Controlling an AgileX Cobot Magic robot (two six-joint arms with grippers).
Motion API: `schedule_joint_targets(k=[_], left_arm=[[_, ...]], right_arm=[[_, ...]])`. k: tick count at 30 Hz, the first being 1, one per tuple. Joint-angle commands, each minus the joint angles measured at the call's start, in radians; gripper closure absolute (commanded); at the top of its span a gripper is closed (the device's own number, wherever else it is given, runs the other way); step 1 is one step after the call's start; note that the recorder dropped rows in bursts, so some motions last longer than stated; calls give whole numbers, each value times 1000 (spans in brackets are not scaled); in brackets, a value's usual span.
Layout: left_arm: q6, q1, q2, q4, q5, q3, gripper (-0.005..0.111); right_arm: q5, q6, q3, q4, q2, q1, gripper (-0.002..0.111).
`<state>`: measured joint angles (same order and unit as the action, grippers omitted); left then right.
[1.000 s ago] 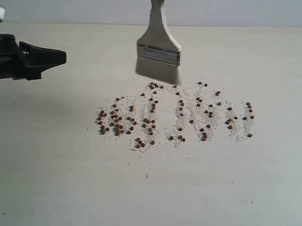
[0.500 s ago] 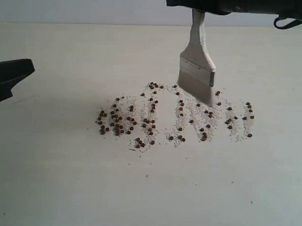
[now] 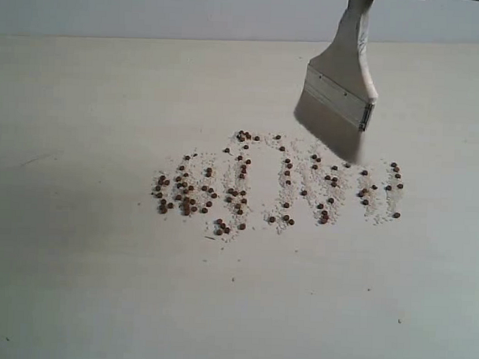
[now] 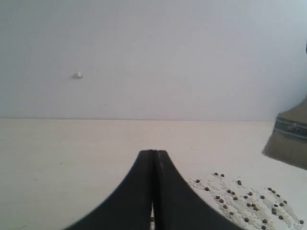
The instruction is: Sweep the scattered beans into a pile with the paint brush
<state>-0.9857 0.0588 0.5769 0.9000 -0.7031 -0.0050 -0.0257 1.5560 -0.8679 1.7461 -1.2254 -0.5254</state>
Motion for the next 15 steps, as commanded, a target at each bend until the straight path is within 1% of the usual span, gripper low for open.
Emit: schedule_joint_targets(k=[1, 3, 6, 8, 10, 12, 14, 15], left_arm=[[-84, 1, -150, 58, 92, 5, 107], [-95, 1, -200, 63, 72, 5, 107], [-95, 1, -247, 63, 61, 5, 107], [-95, 1, -266, 63, 61, 5, 107], [-95, 1, -270, 63, 61, 5, 107], [-95, 1, -270, 63, 61, 5, 107], [-90, 1, -270, 63, 61, 5, 107], [-90, 1, -270, 63, 61, 5, 107]], right_arm=[[-3, -35, 24, -2, -30, -4, 108], [-22, -32, 24, -2, -57, -4, 108], [-128, -4, 24, -35, -71, -4, 108], [-233, 32, 24, -53, -66, -4, 108], [-377, 85, 24, -62, -57, -4, 108], [-514, 81, 27, -124, -51, -4, 108], [-613, -44, 48, -252, -41, -4, 108], [-658, -200, 75, -376, -33, -4, 108]])
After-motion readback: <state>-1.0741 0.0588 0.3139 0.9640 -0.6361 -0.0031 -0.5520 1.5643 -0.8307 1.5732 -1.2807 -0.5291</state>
